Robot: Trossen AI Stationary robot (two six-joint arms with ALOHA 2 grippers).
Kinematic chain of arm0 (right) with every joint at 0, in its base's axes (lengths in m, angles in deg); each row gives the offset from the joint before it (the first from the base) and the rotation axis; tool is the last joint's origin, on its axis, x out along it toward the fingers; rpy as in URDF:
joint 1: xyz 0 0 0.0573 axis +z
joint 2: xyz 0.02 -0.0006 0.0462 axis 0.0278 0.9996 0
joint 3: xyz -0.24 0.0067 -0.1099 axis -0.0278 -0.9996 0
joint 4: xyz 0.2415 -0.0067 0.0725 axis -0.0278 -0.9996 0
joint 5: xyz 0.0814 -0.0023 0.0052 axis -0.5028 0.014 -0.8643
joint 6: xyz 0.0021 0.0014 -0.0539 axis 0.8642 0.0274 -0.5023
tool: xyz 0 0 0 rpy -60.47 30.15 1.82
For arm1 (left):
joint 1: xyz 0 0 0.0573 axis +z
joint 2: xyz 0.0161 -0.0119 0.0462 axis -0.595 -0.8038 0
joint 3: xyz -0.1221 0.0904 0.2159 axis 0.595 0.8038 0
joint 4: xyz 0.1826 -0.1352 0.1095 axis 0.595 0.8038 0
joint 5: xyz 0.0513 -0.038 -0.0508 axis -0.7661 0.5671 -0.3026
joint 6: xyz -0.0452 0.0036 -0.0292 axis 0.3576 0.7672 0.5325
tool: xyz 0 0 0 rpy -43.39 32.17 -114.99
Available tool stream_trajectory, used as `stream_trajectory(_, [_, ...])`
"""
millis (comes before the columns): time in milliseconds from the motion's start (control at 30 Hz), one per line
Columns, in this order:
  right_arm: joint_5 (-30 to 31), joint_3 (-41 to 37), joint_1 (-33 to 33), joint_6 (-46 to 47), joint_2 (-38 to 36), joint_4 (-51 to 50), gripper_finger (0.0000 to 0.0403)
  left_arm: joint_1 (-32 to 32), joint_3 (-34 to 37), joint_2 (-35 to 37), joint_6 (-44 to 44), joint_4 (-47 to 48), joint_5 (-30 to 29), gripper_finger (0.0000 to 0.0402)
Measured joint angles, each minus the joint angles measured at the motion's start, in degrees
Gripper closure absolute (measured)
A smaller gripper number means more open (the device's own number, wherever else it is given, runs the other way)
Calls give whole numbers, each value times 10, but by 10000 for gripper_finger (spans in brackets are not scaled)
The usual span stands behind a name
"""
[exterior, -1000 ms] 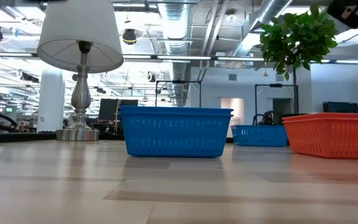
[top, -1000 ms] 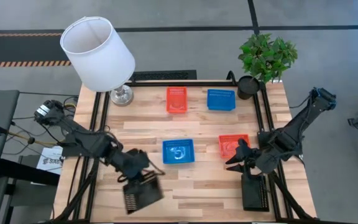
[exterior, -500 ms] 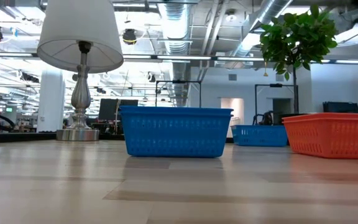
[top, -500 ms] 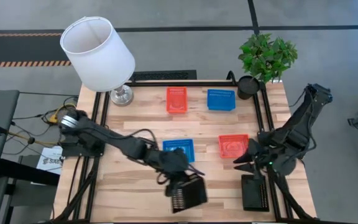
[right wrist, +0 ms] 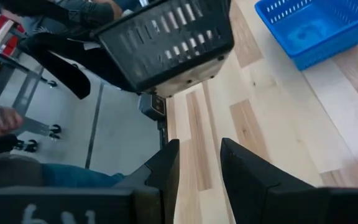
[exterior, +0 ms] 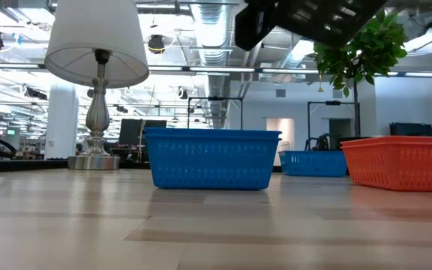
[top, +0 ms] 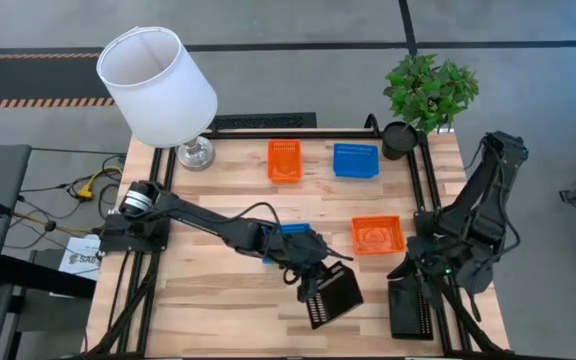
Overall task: Stack baskets by color
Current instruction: Stack the left black bin on top of the right black bin
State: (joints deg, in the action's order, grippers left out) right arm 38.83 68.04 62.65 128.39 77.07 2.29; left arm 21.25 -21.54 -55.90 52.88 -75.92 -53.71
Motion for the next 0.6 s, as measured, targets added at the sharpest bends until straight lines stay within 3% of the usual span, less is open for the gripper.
stream_trajectory(300, [-1,0,-22,4,0,10,266,5,0,1,-8,32,4,401])
stream_trajectory(600, [-50,0,-117,-70,-8,52,264,33,-20,1,105,89,4,401])
